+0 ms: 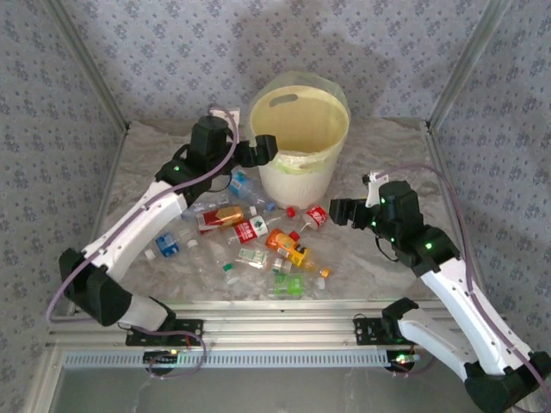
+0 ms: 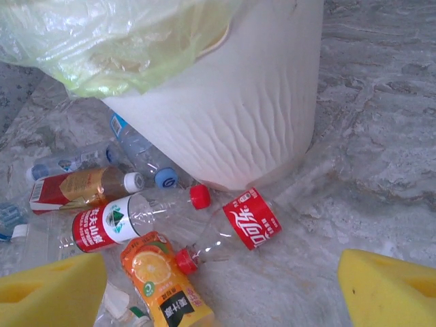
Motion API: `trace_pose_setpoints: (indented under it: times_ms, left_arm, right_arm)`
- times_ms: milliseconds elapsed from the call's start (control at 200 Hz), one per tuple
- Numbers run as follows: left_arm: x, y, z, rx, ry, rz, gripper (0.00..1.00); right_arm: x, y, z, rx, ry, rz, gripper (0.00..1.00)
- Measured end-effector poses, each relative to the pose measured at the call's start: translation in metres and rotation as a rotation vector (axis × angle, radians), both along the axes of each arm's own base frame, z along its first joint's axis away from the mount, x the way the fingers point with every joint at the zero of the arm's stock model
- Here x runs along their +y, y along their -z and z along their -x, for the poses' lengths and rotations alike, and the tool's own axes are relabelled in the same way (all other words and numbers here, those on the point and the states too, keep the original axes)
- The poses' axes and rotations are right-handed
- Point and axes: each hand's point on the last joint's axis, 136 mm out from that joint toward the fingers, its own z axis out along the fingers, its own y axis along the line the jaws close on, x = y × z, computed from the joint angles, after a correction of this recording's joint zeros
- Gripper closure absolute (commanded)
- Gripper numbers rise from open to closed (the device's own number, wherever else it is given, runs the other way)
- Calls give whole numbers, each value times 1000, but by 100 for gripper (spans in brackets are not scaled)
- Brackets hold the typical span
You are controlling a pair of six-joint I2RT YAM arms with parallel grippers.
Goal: Put the plastic bottles in the bin
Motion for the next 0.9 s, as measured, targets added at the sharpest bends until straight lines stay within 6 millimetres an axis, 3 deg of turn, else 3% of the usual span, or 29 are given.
trace_pose_setpoints:
  times_ms: [200,450,899]
  left_arm:
    - [-23,23,-20,117,6,31,1]
    - [-54,19,-35,166,37,65,0]
    - [-175,18,-39,180,265,101,0]
  right_arm:
    - [-8,4,13,4,5,2,10]
    - [-15,28,20,54,24,14,10]
    - [-31,47,21,124,122,-2,10]
